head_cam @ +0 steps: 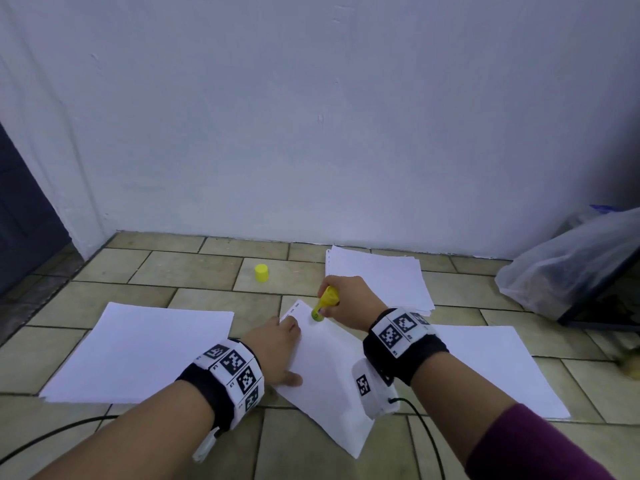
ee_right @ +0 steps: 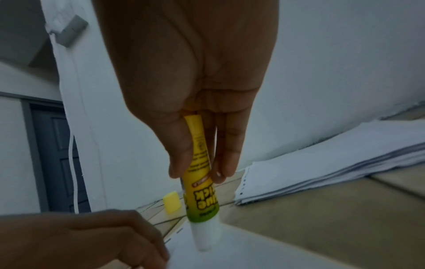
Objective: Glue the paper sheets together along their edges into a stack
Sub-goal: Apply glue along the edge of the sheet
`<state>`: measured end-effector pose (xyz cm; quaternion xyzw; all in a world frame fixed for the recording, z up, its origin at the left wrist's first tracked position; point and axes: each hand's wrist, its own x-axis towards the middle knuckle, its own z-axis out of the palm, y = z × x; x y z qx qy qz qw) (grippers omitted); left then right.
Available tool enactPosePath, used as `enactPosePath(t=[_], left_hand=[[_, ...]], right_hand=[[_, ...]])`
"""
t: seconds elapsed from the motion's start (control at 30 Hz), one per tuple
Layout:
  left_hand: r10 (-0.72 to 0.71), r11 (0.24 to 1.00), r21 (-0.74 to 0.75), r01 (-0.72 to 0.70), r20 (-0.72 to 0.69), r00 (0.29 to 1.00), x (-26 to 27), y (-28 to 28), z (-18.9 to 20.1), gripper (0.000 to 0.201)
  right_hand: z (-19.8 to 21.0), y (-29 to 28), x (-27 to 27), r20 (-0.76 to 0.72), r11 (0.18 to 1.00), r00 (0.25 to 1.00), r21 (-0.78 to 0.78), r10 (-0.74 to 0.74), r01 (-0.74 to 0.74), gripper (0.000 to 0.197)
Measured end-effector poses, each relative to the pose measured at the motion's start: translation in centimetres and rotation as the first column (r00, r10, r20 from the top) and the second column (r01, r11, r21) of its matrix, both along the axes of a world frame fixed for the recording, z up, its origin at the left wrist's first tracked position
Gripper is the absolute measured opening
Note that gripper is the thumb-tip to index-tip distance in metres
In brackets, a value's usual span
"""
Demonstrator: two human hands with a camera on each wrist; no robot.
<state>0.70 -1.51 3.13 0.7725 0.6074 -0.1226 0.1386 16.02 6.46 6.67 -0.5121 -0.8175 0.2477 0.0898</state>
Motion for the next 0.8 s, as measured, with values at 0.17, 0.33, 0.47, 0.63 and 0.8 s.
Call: enactPosePath(t=[0.17, 0.33, 0.47, 0.63, 0.8], left_hand=[[-0.042, 0.999, -0.009, 0.042, -0.040, 0.998, -0.1, 0.3, -0.1, 0.078], [-0.075, 0.997, -0.027, 0.073, -0.064, 0.995, -0.6, 0.7, 0.2, 0.053], [-0.086, 0.996, -0.018, 0.086, -0.025, 0.996, -1.3, 0.9, 0.7, 0.059], [0.017, 0.998, -0.065, -0.013, 0.061, 0.998, -2.4, 0.8, 0.7, 0.050], [0.030, 0.998, -0.053, -0.029, 0.021, 0.999, -3.0, 0.5, 0.8, 0.067]], right_hand=[[1.4, -1.5, 4.0, 0.143, 0.996, 0.986, 0.013, 0.081, -0.084, 0.026], [2.5, -2.7, 7.5, 0.266, 0.994, 0.958, -0.024, 0.109, -0.106, 0.019], [2.7, -3.0, 8.7, 0.322, 0.989, 0.935, -0.065, 0.146, -0.132, 0.021], [3.7, -2.1, 9.6, 0.334, 0.994, 0.938, -0.078, 0.095, -0.073, 0.021], [4.6, -1.0, 8.6, -0.451, 0.909, 0.816, -0.364, -0.361, 0.201, 0.012]])
